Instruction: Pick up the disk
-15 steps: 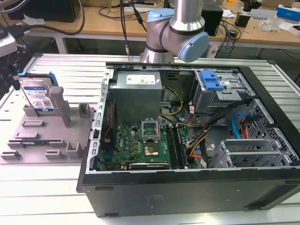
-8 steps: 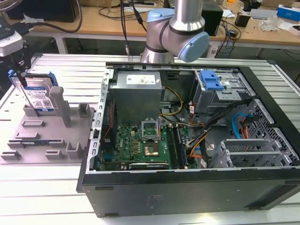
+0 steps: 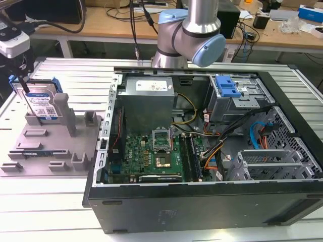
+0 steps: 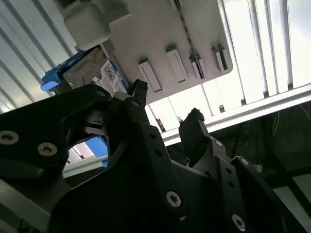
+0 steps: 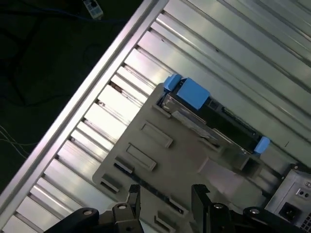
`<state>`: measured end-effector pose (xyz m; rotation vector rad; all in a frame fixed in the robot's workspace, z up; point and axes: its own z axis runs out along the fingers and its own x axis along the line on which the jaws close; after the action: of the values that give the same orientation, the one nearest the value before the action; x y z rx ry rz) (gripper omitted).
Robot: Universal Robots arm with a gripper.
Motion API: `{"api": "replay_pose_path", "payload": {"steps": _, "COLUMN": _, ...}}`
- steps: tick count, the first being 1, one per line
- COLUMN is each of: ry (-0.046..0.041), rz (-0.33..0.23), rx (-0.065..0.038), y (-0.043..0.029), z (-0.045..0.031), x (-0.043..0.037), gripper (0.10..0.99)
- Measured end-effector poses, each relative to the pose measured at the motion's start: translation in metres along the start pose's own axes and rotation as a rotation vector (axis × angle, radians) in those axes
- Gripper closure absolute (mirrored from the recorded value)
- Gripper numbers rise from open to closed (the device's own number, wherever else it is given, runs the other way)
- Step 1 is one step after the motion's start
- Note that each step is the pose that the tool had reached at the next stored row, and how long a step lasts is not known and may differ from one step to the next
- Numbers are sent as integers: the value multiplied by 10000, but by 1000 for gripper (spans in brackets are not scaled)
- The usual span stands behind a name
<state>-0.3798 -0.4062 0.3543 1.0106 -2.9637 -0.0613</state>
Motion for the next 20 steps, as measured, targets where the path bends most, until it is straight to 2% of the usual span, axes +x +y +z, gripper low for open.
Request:
{"api": "replay_pose_path", "payload": {"steps": 2, "ry": 26, "rz": -626, "rx": -2, "y": 0, "z": 0, "x": 0, "gripper": 545}}
{"api": "replay_pose_path", "payload": {"steps": 7, "ry": 69, "rz": -1716, "rx": -6, "y": -1, "z": 2, "x": 0, "gripper": 545}}
{"api": "replay_pose_path", "payload": {"steps": 9, "ry": 96, "rz": -2374, "rx": -9, "y": 0, "z": 2, "x": 0, "gripper": 545}}
{"api": "replay_pose_path", "payload": {"steps": 15, "ry": 142, "rz": -3529, "rx": -12, "y": -1, "z": 4, "x": 0, "gripper": 545}}
{"api": "replay_pose_path", "payload": {"steps": 20, "ry": 189, "rz": -4843, "rx": -8, "y": -1, "z": 6, "x": 0, "gripper": 545}}
